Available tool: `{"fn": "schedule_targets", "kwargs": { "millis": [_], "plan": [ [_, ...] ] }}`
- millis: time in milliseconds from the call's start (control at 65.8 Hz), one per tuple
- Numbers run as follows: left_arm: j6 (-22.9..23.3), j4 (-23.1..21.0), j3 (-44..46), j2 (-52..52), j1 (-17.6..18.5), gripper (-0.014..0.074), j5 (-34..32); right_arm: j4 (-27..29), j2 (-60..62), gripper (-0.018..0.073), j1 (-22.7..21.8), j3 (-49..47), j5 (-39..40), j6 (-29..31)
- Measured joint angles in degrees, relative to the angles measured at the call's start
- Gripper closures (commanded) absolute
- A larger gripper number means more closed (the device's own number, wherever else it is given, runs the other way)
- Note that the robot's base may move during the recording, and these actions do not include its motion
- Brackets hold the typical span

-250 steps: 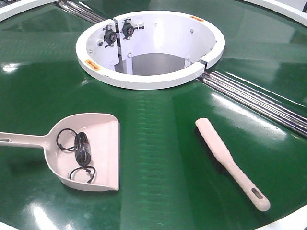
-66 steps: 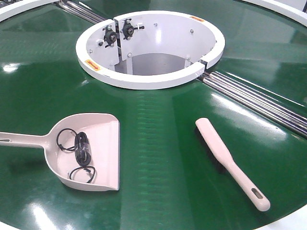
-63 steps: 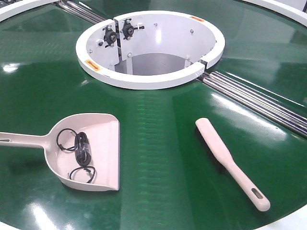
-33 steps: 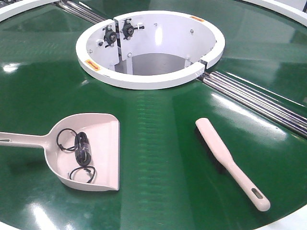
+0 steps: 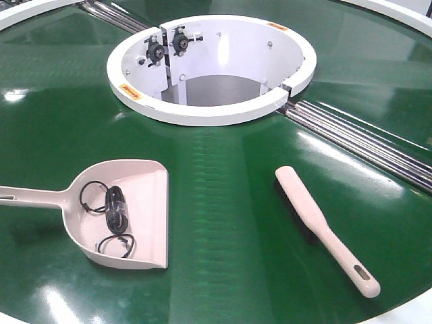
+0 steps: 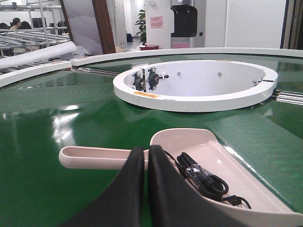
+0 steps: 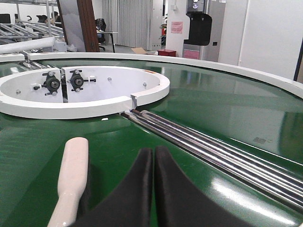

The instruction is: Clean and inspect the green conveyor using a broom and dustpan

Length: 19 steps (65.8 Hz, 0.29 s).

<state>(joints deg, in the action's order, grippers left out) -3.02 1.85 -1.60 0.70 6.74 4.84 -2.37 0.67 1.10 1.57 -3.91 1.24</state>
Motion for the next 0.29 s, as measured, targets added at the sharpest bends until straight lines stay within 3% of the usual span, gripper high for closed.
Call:
{"fn": "schedule_targets", "kwargs": {
  "millis": [289],
  "plan": [
    [0.00,0.00,0.00,0.00,0.00,0.0603,0.00,0.00,0.00,0.0568,0.00,0.00,0.00,0.00]
  ]
}}
